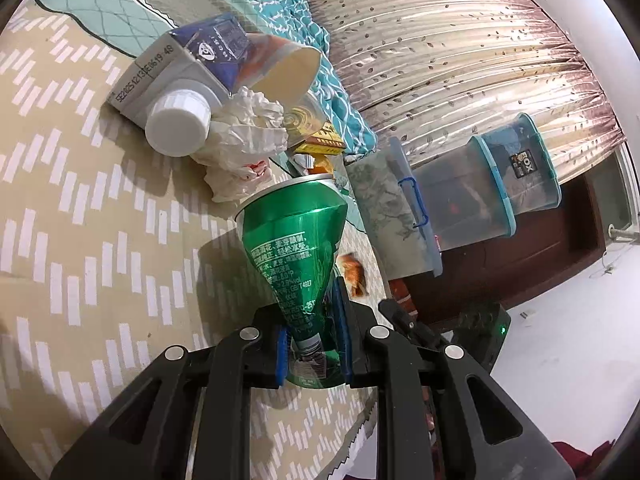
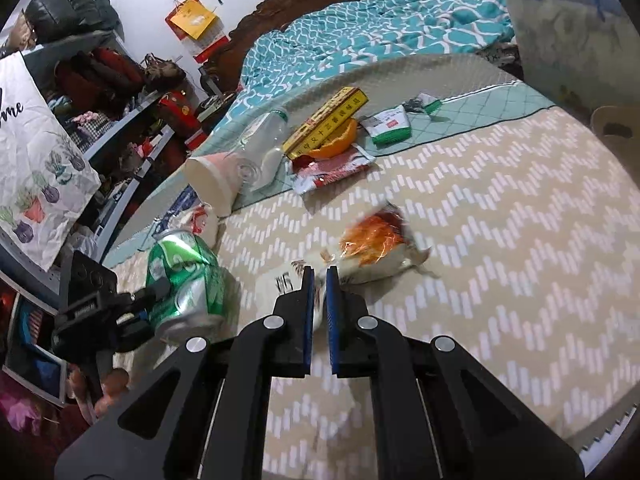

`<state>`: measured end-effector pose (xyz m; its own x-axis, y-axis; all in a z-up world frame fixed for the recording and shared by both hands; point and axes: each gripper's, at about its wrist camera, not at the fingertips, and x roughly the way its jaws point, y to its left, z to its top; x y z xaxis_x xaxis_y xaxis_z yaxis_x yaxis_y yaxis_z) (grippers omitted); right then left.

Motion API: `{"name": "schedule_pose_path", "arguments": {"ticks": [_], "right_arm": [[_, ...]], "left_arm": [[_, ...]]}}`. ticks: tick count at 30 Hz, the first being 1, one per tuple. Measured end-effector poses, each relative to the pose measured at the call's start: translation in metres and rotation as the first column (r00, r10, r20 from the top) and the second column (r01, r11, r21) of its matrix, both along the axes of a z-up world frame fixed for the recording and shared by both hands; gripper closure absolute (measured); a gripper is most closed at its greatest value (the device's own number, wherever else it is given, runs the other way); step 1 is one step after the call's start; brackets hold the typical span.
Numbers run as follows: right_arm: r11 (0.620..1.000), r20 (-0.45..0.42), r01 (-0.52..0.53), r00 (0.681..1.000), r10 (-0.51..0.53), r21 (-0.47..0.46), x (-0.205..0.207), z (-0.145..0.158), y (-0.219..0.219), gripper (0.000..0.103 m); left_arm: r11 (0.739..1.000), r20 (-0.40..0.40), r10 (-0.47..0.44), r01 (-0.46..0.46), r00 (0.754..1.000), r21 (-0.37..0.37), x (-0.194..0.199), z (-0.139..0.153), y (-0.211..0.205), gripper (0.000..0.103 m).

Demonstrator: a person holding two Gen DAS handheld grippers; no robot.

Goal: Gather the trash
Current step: 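Hold the can in left gripper while right gripper approaches the snack wrapper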

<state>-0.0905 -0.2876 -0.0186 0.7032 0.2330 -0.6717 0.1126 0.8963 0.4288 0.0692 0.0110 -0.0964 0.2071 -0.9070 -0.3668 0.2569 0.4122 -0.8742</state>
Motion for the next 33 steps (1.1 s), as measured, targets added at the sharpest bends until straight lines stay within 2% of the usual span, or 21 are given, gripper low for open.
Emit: {"name": "schedule_pose_path", "arguments": {"ticks": [5,6,11,12,14,15,16,20,24,33], "right_arm": [[0.999,-0.016,0.030,0.999,-0.029,0.022,-0.007,-0.006,-0.013,0.094],[0.998,-0.014,0.046,0.999,-0.045,0.045,-0.009,-0.007,-0.018,0.091],[0.986,-0.033,0.091,0.996,-0.087,0.138,-0.011,-0.016,-0.031,0.089],[0.984,-0.038,0.097,0.995,-0.092,0.147,-0.011,-0.017,-0.033,0.084],[0.980,-0.040,0.113,0.993,-0.108,0.165,-0.014,-0.019,-0.035,0.051],[0.975,-0.018,0.128,0.992,-0.127,0.182,-0.018,-0.018,-0.037,0.022],[0.973,0.000,0.134,0.991,-0.136,0.186,-0.021,-0.016,-0.038,0.020],[0.979,-0.013,0.116,0.993,-0.115,0.170,-0.021,-0.017,-0.037,0.021],[0.972,-0.054,0.119,0.992,-0.111,0.200,-0.016,-0.028,-0.038,0.021],[0.965,-0.047,0.120,0.993,-0.112,0.235,-0.014,-0.030,-0.041,0.025]], "left_arm": [[1.000,0.005,-0.001,0.001,1.000,0.004,0.000,0.000,0.000,0.085],[1.000,0.006,-0.001,0.001,1.000,0.005,0.000,0.000,0.000,0.085],[1.000,0.014,-0.003,0.003,1.000,0.013,-0.001,0.003,-0.002,0.085],[1.000,0.015,-0.004,0.004,1.000,0.014,-0.001,0.003,-0.002,0.085],[1.000,0.019,-0.007,0.007,1.000,0.016,-0.001,0.004,-0.003,0.085],[1.000,0.020,-0.008,0.008,1.000,0.017,-0.001,0.004,-0.004,0.085],[1.000,0.020,-0.009,0.008,1.000,0.017,-0.001,0.005,-0.004,0.085],[1.000,0.024,-0.010,0.010,1.000,0.020,0.000,0.005,-0.005,0.085],[1.000,0.030,-0.012,0.011,0.999,0.028,-0.001,0.007,-0.008,0.085],[0.998,0.038,-0.051,0.050,0.998,0.045,0.003,0.014,-0.023,0.090]]}}
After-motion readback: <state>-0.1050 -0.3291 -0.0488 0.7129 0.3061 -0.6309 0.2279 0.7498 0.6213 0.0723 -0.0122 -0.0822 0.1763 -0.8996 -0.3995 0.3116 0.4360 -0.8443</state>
